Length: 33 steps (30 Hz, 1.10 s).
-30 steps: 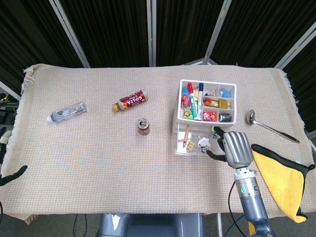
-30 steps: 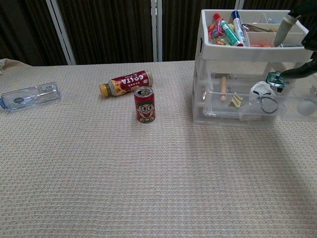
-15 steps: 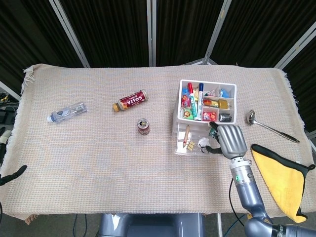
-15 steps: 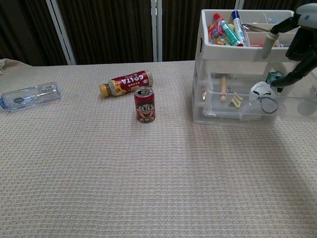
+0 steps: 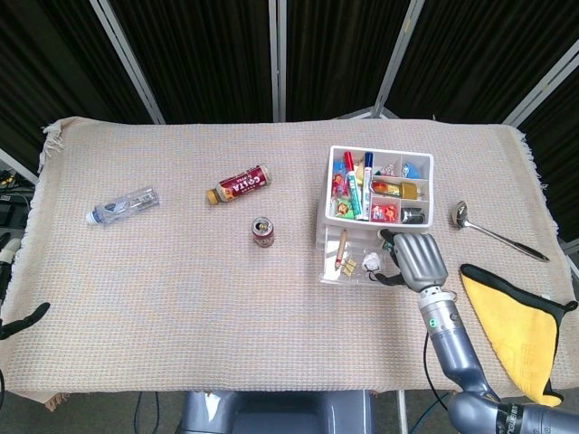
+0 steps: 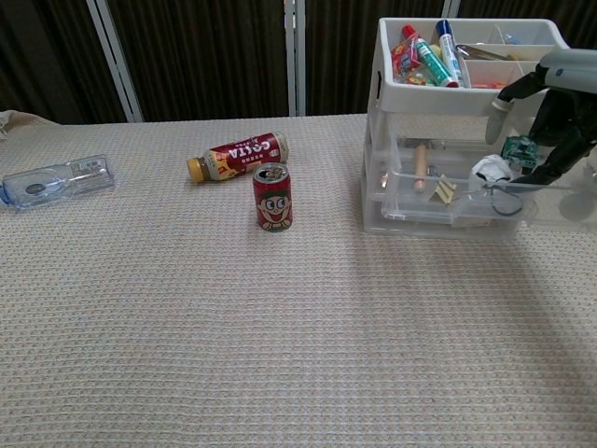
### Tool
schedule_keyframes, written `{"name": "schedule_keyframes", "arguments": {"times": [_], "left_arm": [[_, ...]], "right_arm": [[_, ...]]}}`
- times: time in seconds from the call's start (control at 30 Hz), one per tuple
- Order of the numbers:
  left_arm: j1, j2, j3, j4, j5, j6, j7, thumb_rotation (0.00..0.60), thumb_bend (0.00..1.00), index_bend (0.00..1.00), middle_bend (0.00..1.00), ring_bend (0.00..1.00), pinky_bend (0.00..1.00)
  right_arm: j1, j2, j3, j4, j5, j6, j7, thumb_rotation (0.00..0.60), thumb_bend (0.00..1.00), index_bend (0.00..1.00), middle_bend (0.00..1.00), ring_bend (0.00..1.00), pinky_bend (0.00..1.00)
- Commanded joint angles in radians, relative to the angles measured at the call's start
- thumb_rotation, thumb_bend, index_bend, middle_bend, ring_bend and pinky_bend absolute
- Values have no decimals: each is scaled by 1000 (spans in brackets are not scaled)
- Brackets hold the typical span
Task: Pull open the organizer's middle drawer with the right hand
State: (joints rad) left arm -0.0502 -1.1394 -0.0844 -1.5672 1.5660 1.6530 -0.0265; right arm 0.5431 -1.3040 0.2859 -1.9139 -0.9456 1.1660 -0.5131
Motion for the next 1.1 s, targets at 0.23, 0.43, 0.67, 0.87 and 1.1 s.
{"name": "schedule_keyframes", "arguments": {"times": [0.23, 0.43, 0.67, 0.87, 1.1], "left_arm": [[0, 0, -2, 2, -7, -3, -7, 600, 94, 0, 0, 0, 0], [0, 0, -3, 1, -7, -3, -7, 600, 95, 0, 0, 0, 0], [0, 0, -3, 1, -5, -2, -11, 600, 96, 0, 0, 0, 0], [1, 1, -3, 1, -6, -1, -14, 600, 97, 0, 0, 0, 0], [1, 2, -3, 1, -7, -1, -16, 600, 98, 0, 0, 0, 0]], "right_arm": [[14, -32, -21, 42, 3, 3, 27, 600, 10, 462, 1000, 1000, 699], [20, -49, -29, 60, -22, 5, 60, 600, 145, 499, 1000, 1000, 699], [26, -60, -37, 70, -26, -1, 91, 600, 236, 531, 1000, 1000, 699], [31, -65, -44, 73, -21, -3, 98, 600, 330, 537, 1000, 1000, 699], [30, -61, -45, 60, -28, 10, 109, 600, 385, 546, 1000, 1000, 699]]}}
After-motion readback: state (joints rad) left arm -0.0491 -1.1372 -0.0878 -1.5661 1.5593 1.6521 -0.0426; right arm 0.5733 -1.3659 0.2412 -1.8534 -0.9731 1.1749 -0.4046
